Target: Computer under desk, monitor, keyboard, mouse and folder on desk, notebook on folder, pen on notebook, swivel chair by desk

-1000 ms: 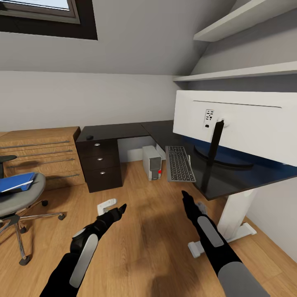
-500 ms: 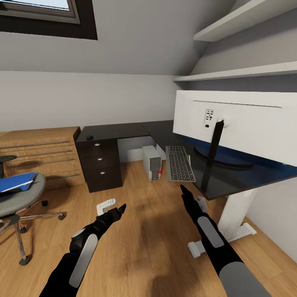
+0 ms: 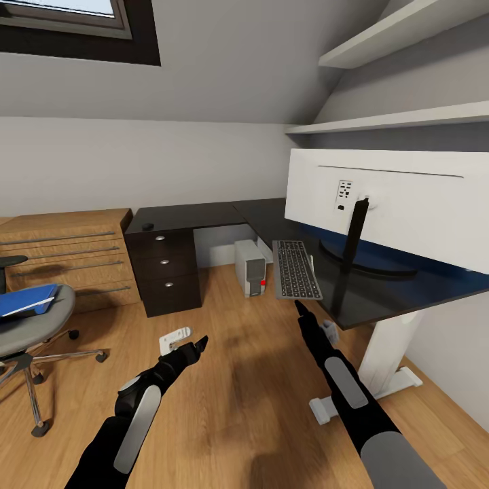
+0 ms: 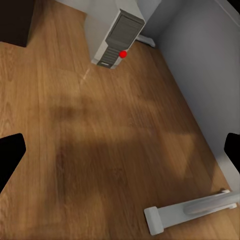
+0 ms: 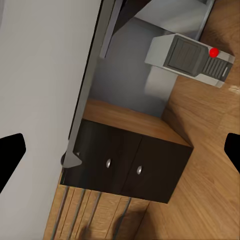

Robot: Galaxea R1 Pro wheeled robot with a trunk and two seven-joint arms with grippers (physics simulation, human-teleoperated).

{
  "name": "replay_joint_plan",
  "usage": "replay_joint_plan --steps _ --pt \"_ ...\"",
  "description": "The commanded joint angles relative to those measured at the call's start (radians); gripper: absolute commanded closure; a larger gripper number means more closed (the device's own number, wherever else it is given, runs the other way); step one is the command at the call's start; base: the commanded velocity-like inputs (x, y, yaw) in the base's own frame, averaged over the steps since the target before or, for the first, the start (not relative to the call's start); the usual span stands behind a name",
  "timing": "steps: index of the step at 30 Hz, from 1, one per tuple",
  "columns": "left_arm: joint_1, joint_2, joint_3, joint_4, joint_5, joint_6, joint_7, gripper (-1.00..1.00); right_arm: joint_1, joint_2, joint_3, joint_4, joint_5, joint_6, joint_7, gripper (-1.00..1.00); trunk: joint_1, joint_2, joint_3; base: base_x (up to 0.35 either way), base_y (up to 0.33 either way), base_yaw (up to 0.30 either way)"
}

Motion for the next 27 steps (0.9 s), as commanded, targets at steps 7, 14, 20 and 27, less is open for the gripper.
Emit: replay_joint_plan --steps 7,14,20,27 --pt "0.000 0.000 -0.001 0.000 0.011 0.004 0.009 -1.00 -0.001 -0.001 -0.001 0.002 -0.012 0.001 0.005 -1.00 0.000 0.000 -0.001 0.000 0.000 0.000" --pt "0.000 0.000 -0.001 0.000 0.011 0.004 0.009 -1.00 -0.001 -0.001 -0.002 0.002 -0.008 0.000 0.010 -1.00 0.000 0.000 -0.001 0.000 0.000 0.000" --pt "0.000 0.000 -0.001 0.001 0.012 0.004 0.009 -1.00 0.000 -0.002 -0.002 0.002 -0.011 0.005 0.005 -1.00 0.000 0.000 -0.001 0.000 0.000 0.000" --pt "0.000 0.000 -0.001 0.002 0.012 0.004 0.009 -1.00 0.001 -0.001 -0.002 0.002 -0.018 0.008 0.004 -1.00 0.000 0.000 -0.001 0.000 0.000 0.000"
